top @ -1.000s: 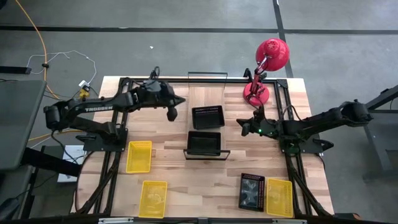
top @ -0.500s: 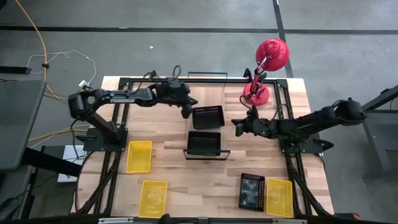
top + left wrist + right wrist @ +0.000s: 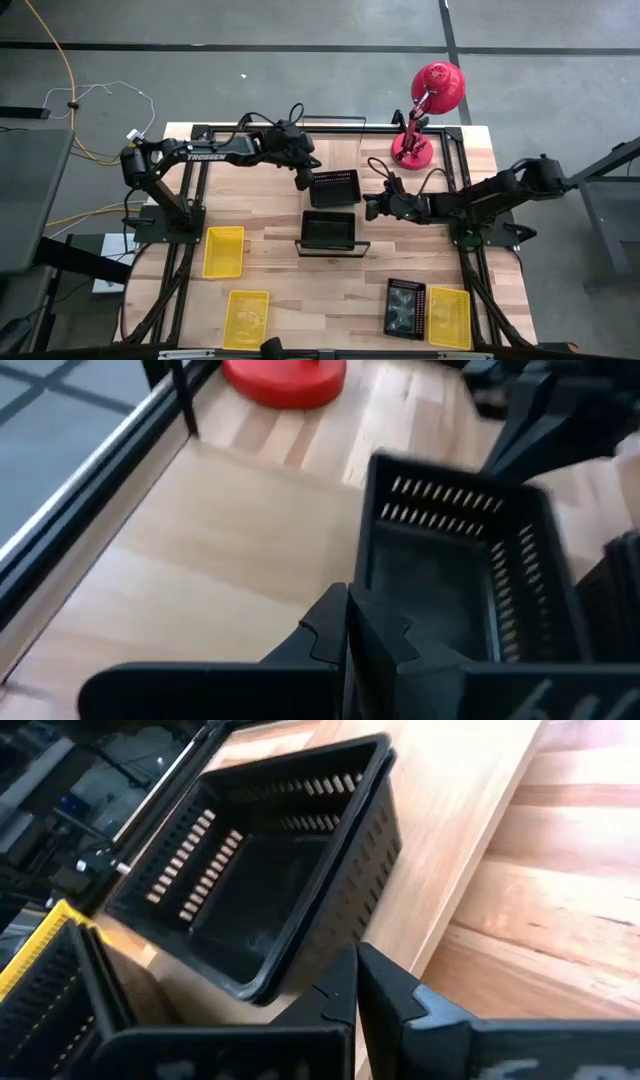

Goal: Stack baskets on shelf by color
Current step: Stack the black bin on top of the black bin on the shelf, then stack the black bin on top of the black bins on the shelf

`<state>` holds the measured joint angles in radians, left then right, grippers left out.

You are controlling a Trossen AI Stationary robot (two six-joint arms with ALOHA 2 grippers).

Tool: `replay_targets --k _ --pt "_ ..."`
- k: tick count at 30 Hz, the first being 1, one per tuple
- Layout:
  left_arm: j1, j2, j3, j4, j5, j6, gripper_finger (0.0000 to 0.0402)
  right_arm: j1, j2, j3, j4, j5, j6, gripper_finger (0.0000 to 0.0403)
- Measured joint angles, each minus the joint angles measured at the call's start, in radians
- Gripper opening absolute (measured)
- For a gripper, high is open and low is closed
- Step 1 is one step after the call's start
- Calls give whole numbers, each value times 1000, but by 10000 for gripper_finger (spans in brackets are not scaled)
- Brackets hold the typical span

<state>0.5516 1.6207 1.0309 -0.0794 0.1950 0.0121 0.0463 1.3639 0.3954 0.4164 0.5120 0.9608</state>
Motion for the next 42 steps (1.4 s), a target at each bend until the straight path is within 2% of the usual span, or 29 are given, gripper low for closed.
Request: replay_targets --k 7,14,22,25,28,30,33,38,42 --pt "21 0 0 -70 -51 38 0 0 6 21 15 -17 -37 0" --pt "51 -1 0 -93 -51 45 0 0 6 52 10 -105 -89 0" --pt "78 -104 -2 -140 -41 68 0 0 -26 57 -40 -138 -131 0" --pt "91 -192 -3 -144 -34 69 0 -1 -98 57 -153 -134 -146 0" --pt "99 -299 -11 -130 28 36 0 3 -205 57 -291 -177 -158 0" --pt "96 -377 -43 -86 73 -5 0 18 -280 57 -373 -261 -158 0" --pt "58 -486 -115 10 84 -82 0 61 -382 82 -511 -404 -160 0" --pt "-37 -655 -271 200 30 -191 0 190 -424 247 -924 -552 -218 0" --pt "-107 -751 -359 270 -85 -238 0 285 -401 325 -1040 -622 -202 0"
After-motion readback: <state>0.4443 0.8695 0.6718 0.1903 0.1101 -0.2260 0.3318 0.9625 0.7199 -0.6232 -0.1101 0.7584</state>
